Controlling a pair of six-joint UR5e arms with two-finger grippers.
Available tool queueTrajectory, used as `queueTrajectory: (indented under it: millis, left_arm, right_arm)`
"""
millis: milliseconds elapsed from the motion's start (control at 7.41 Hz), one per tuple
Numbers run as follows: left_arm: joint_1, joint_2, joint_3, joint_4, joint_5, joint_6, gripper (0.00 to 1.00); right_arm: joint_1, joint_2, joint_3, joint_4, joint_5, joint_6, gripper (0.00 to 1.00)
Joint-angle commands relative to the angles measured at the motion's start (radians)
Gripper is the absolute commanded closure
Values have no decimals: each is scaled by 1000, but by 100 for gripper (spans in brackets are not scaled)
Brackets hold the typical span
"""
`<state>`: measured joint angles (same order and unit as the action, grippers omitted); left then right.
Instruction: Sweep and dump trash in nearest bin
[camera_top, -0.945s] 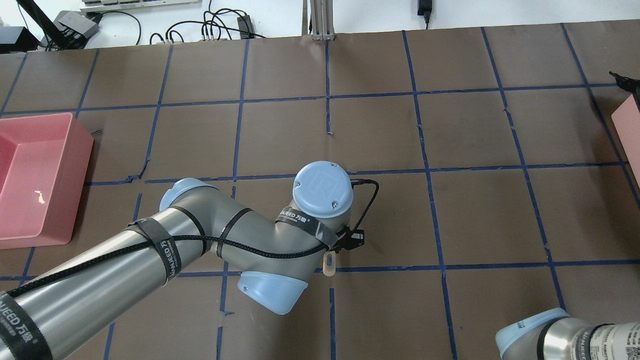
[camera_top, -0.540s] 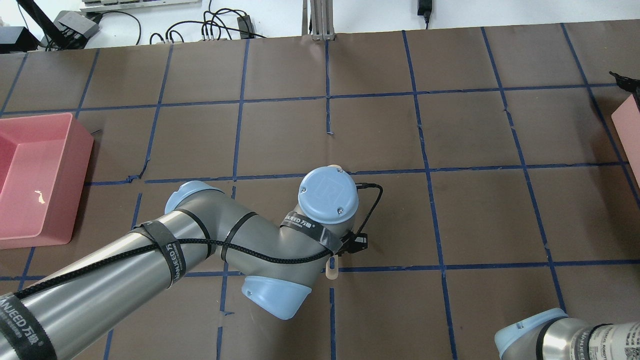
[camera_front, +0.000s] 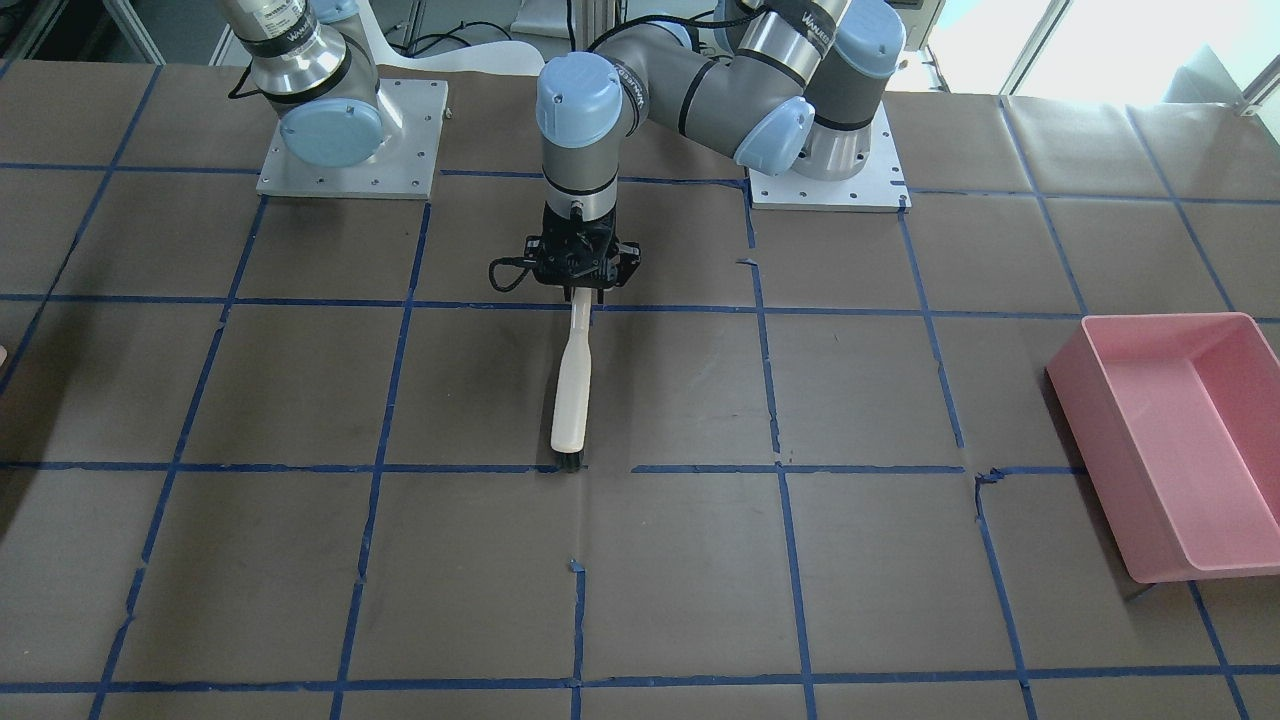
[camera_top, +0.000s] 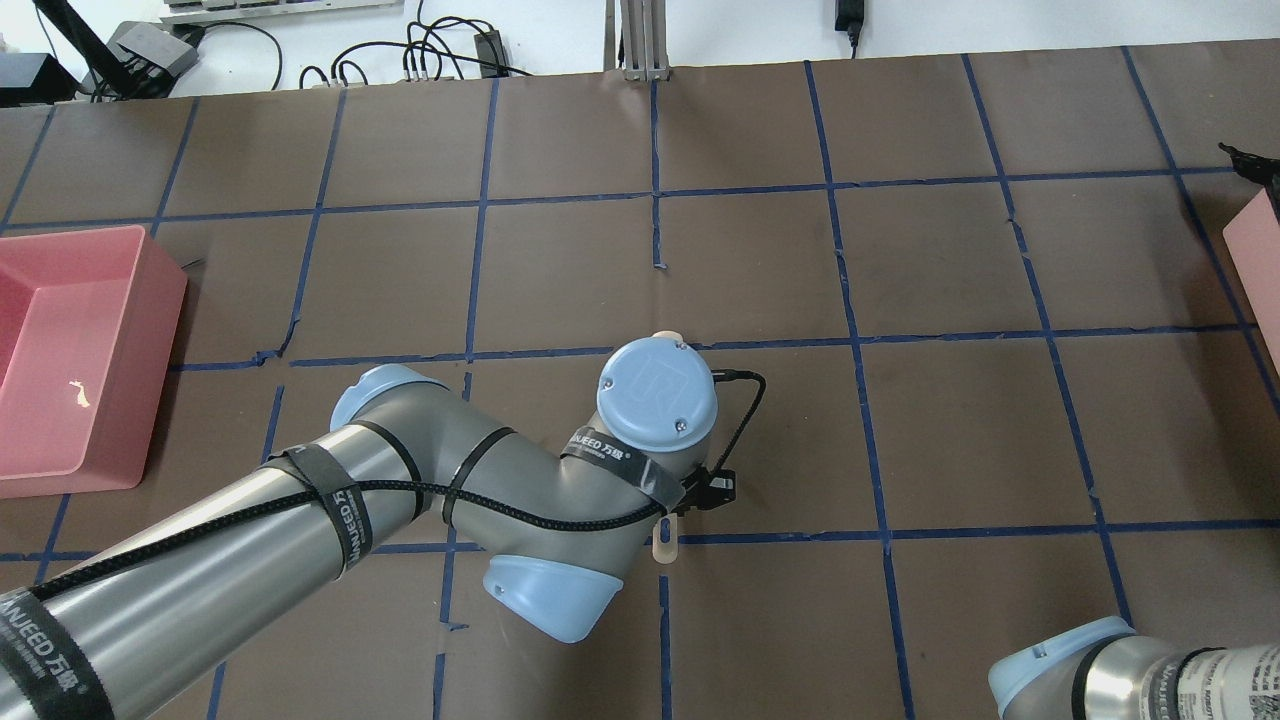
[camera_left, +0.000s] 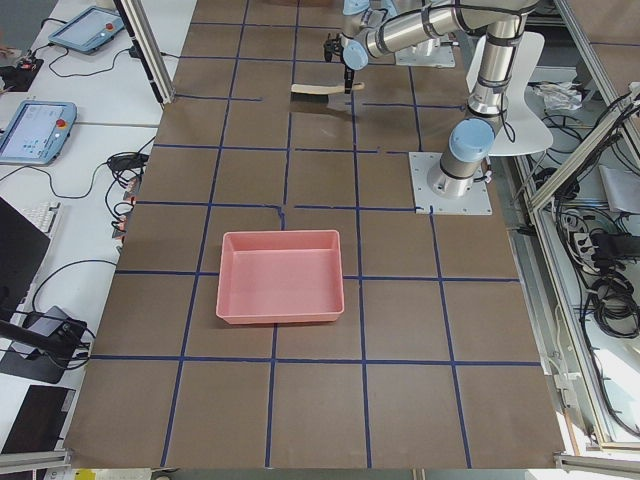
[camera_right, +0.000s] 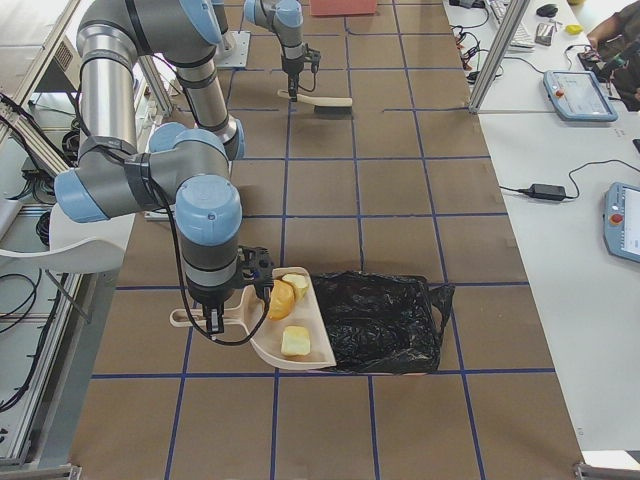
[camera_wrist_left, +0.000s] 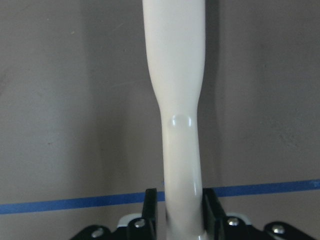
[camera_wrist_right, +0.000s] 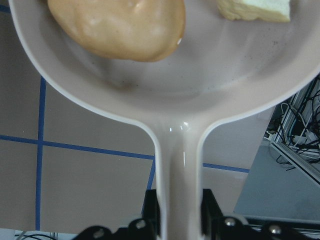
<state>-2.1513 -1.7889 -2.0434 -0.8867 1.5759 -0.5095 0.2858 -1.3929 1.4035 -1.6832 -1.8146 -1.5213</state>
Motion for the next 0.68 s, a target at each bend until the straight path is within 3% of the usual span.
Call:
queueTrajectory:
  millis: [0, 135, 270, 540]
  left_arm:
    - [1, 0, 0, 0, -1, 2, 49]
    - [1, 0, 5, 0, -1, 5, 38]
    - [7, 8, 20, 8, -1, 35, 19]
    - [51, 29, 98, -14, 4, 165, 16]
  right_arm:
    - [19, 29, -27, -4, -38, -11, 90]
    - [32, 37, -41, -9, -40, -22, 89]
    - [39, 38, -50, -9, -40, -28, 90]
    - [41, 38, -52, -19, -42, -33, 93]
